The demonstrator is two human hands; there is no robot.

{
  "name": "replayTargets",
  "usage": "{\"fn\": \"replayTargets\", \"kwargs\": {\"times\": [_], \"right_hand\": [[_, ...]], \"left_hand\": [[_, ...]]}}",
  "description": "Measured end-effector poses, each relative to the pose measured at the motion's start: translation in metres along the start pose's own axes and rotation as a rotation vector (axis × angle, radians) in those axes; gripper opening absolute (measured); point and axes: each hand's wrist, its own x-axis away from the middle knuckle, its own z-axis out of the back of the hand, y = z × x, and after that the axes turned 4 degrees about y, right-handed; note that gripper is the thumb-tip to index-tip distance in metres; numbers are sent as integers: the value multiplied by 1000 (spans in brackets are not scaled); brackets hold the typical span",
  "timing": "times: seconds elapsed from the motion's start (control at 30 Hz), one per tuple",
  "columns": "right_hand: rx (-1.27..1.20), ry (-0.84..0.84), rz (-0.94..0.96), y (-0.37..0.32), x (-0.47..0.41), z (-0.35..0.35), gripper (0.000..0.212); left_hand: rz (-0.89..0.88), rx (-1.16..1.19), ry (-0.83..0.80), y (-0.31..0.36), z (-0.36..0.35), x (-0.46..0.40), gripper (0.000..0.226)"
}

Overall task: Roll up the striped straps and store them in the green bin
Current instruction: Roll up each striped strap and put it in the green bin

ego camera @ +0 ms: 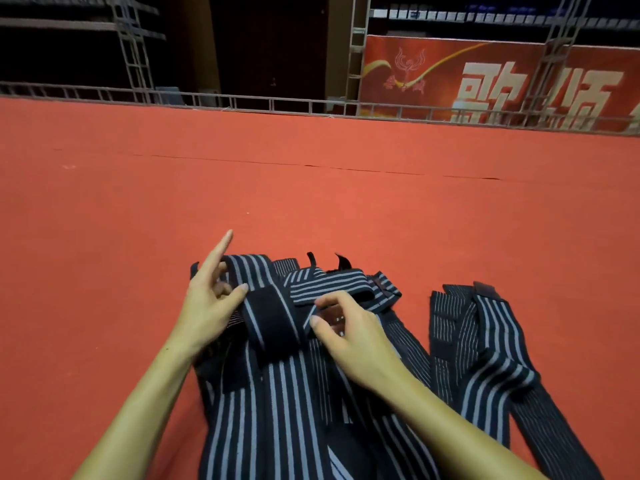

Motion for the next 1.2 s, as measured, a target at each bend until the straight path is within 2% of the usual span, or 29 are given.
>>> {"fn": "replayTargets", "kwargs": {"times": [0.1, 0.23, 0.33, 0.4, 0.6, 0.73, 0.9, 1.07, 1.2], "right_hand": [[-110, 43, 45, -31, -9, 2, 45], [-376, 2, 66, -79, -7, 4, 67], [-437, 106, 183, -98, 13, 9, 65], [-450, 136, 234, -107, 29, 16, 63], [-471, 54, 298, -116, 78, 36, 66], [-518, 94, 247, -110, 97, 46, 65], [-500, 186, 267, -104, 101, 61, 54], [-575, 185, 234, -102, 105, 59, 51], [-626, 202, 181, -102, 106, 60, 37]], "left_hand": [[-25, 172, -89, 39, 22, 27, 92], [-115, 122, -262, 78, 42, 62, 93], [-215, 23, -344, 98, 51, 80, 93], [-246, 12, -287, 112, 55, 89, 89], [-188, 266, -94, 144, 39, 111, 65], [-157, 286, -193, 150, 31, 125, 67], [-214, 234, -323, 154, 27, 137, 64], [-244, 147, -257, 152, 27, 139, 62], [-274, 75, -255, 152, 29, 140, 78]]}}
